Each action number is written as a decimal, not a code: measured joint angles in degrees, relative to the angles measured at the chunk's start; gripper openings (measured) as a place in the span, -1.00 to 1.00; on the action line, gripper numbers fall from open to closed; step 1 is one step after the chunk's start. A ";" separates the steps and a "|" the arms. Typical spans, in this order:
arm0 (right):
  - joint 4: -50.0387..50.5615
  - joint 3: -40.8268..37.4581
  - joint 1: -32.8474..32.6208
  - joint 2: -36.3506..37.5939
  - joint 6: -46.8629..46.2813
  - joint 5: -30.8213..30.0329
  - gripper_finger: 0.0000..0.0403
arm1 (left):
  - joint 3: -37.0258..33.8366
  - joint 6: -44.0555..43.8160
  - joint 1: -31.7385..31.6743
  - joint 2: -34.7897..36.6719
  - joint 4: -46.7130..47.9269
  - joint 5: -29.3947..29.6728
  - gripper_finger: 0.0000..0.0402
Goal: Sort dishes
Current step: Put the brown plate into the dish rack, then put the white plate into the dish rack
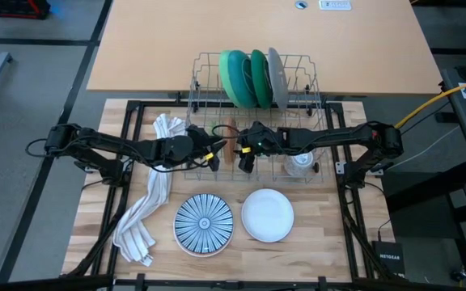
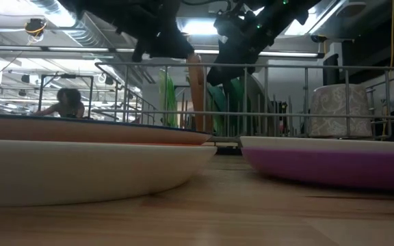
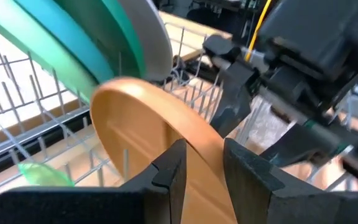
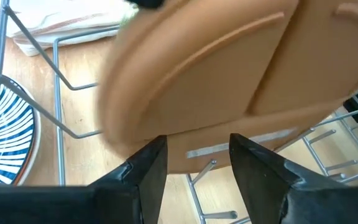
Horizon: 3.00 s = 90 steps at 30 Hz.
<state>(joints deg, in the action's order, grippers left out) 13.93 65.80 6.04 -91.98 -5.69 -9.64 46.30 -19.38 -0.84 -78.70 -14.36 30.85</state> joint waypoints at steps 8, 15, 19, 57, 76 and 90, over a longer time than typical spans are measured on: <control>0.62 0.00 0.00 0.00 0.00 0.17 -0.11 | -0.07 3.04 -0.07 0.79 3.57 0.16 -0.48; 1.33 0.00 0.00 0.00 0.02 0.18 -0.11 | -0.07 2.99 0.07 0.82 4.01 0.46 -0.14; 1.78 0.00 0.00 0.00 0.01 0.20 -0.11 | -0.09 2.89 1.40 1.48 6.05 -0.66 0.00; 35.13 0.04 -22.13 22.02 -29.46 17.72 -0.11 | 8.87 25.85 23.61 -21.39 -21.94 -6.66 0.05; 38.13 -0.02 -47.89 17.84 -48.53 14.09 -0.11 | 33.51 31.48 27.14 -36.32 13.81 -9.91 -0.16; 38.05 -0.02 -48.89 17.84 -53.00 13.24 -0.11 | 33.59 30.79 24.79 -37.69 15.26 -18.27 -0.22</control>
<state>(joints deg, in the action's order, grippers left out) 51.99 65.78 -42.85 -74.15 -58.70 3.60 79.89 11.41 23.94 -116.39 0.89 12.58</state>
